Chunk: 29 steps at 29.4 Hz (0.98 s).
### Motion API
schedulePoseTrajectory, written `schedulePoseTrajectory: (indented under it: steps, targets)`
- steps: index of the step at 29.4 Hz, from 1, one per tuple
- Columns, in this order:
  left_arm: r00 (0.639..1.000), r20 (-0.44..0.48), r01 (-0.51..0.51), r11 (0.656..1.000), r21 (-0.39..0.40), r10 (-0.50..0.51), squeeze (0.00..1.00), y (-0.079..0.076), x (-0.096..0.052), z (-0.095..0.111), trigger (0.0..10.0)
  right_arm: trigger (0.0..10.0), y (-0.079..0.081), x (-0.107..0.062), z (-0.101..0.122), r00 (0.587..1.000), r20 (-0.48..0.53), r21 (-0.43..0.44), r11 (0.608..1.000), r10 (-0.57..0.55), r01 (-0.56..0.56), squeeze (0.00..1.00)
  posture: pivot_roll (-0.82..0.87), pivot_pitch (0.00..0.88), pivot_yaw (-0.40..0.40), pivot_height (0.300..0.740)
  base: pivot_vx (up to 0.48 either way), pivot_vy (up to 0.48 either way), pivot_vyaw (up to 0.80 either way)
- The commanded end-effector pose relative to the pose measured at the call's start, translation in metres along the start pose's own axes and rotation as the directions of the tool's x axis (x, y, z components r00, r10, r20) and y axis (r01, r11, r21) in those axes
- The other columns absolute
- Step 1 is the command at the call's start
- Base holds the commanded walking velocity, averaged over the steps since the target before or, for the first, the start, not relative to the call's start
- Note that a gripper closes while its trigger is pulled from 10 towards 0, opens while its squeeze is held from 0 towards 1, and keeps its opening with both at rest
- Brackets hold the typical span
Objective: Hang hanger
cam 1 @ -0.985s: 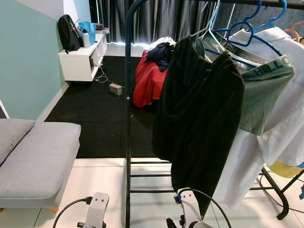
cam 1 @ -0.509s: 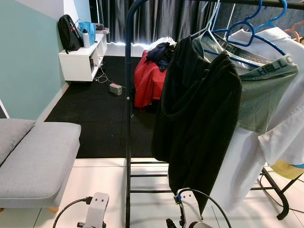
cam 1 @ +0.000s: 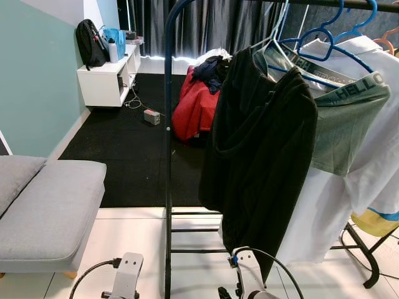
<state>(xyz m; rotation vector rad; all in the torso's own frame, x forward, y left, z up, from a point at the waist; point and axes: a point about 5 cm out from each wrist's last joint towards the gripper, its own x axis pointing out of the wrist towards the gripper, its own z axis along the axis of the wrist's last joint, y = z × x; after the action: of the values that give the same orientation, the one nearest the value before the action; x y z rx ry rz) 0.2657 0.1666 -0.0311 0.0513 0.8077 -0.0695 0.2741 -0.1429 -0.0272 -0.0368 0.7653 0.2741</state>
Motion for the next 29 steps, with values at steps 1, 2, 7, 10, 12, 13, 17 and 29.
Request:
schedulePoseTrajectory:
  steps: [1,2,7,10,12,13,17,29]
  targets:
    - [1.0,-0.028,0.013,1.0,-0.007,-0.013,0.0,-0.003,0.0005,-0.0038,10.0,10.0,-0.0018,-0.0005,-0.0039,1.0,-0.024,0.002,1.0,-0.006,0.006,0.0,0.07,0.091,-0.032,0.74,0.0,0.0,0.0]
    - [1.0,-0.028,0.013,1.0,-0.008,-0.013,0.0,-0.0031,0.0006,-0.0038,10.0,10.0,-0.0021,-0.0005,-0.0038,1.0,-0.023,0.003,1.0,-0.008,0.008,0.0,0.07,0.089,-0.033,0.74,0.0,0.0,0.0]
    - [1.0,-0.028,0.013,1.0,-0.009,-0.013,0.0,-0.0031,0.0006,-0.0038,10.0,10.0,-0.0022,-0.0005,-0.0037,1.0,-0.023,0.003,1.0,-0.009,0.009,0.0,0.07,0.089,-0.033,0.74,0.0,0.0,0.0]
    - [1.0,-0.028,0.013,1.0,-0.009,-0.013,0.0,-0.0033,0.0007,-0.0036,10.0,10.0,-0.0023,-0.0005,-0.0035,1.0,-0.023,0.002,1.0,-0.009,0.009,0.0,0.07,0.089,-0.033,0.74,0.0,0.0,0.0]
    - [1.0,-0.028,0.014,1.0,-0.008,-0.014,0.0,-0.0035,0.0008,-0.0033,10.0,10.0,-0.0026,-0.0006,-0.0034,1.0,-0.023,0.002,1.0,-0.009,0.009,0.0,0.07,0.089,-0.032,0.74,0.0,0.0,0.0]
    - [1.0,-0.028,0.014,1.0,-0.008,-0.014,0.0,-0.0037,0.0008,-0.0032,10.0,10.0,-0.0027,-0.0006,-0.0034,1.0,-0.023,0.003,1.0,-0.01,0.01,0.0,0.07,0.089,-0.032,0.74,0.0,0.0,0.0]
    - [0.999,-0.029,0.017,1.0,-0.005,-0.017,0.0,-0.0042,0.0009,-0.0032,10.0,10.0,-0.0029,-0.0006,-0.0036,1.0,-0.023,0.006,1.0,-0.011,0.011,0.0,0.07,0.089,-0.031,0.74,0.0,0.0,0.0]
    - [0.999,-0.033,0.017,1.0,-0.007,-0.017,0.0,-0.0037,0.0009,-0.0034,10.0,10.0,-0.0025,-0.0005,-0.0033,1.0,-0.022,0.01,1.0,-0.012,0.012,0.0,0.07,0.089,-0.028,0.74,0.0,0.0,0.0]
